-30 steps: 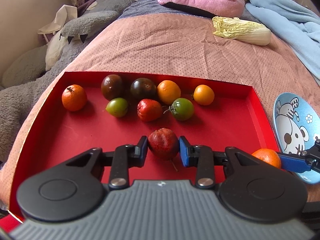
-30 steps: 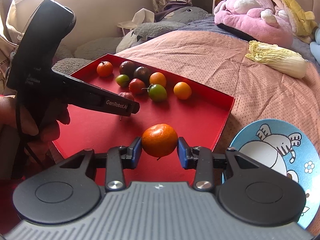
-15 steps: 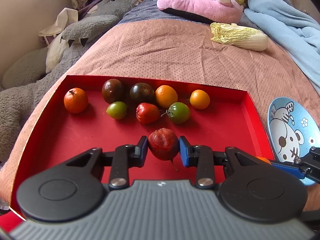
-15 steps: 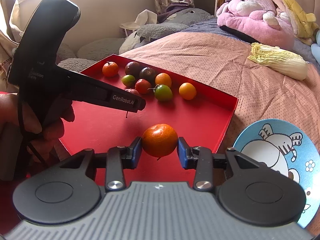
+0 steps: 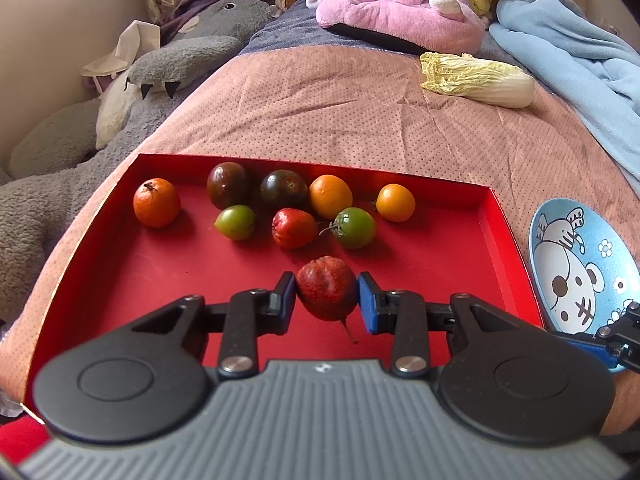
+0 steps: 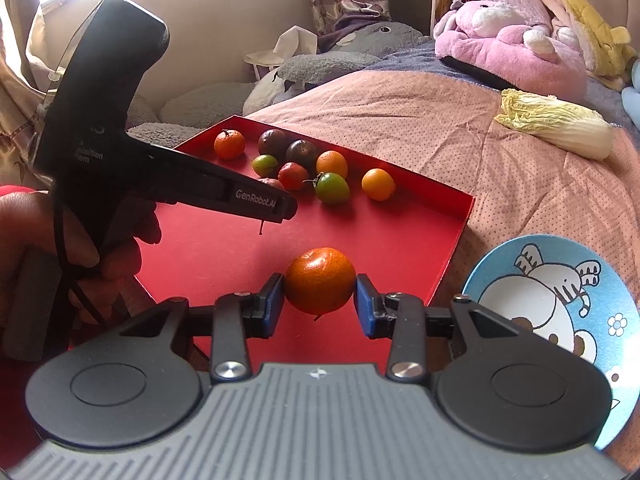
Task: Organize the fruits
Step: 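Carry the red tomato and tangerine in both grippers toward the blue plate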
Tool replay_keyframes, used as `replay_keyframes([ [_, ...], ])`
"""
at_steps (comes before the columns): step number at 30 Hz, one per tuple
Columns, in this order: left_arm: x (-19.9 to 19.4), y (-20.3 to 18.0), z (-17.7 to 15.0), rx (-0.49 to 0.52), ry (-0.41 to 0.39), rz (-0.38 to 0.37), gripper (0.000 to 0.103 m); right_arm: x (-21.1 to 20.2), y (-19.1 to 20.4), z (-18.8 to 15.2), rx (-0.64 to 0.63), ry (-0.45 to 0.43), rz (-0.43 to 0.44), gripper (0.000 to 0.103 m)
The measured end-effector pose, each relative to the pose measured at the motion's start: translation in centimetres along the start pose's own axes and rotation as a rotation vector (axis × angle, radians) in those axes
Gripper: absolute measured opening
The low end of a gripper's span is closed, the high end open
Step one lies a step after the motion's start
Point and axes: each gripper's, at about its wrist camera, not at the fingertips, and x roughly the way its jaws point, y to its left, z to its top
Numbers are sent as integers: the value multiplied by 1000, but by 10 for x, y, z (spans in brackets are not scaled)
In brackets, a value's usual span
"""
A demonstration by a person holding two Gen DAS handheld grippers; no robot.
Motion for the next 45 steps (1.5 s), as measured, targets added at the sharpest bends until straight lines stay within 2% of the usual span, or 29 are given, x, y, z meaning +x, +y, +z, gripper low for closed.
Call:
replay_keyframes([
  [11, -7, -10, -1, 10, -19, -8, 37, -13, -2, -3, 10, -24, -1, 44],
  [27, -12, -26, -2, 49, -42, -14, 37, -45, -27, -10, 60, -79, -47, 44],
  [45, -23, -50, -5, 112, -92, -51, 37, -69, -76, -34, 143, -92, -150, 44],
])
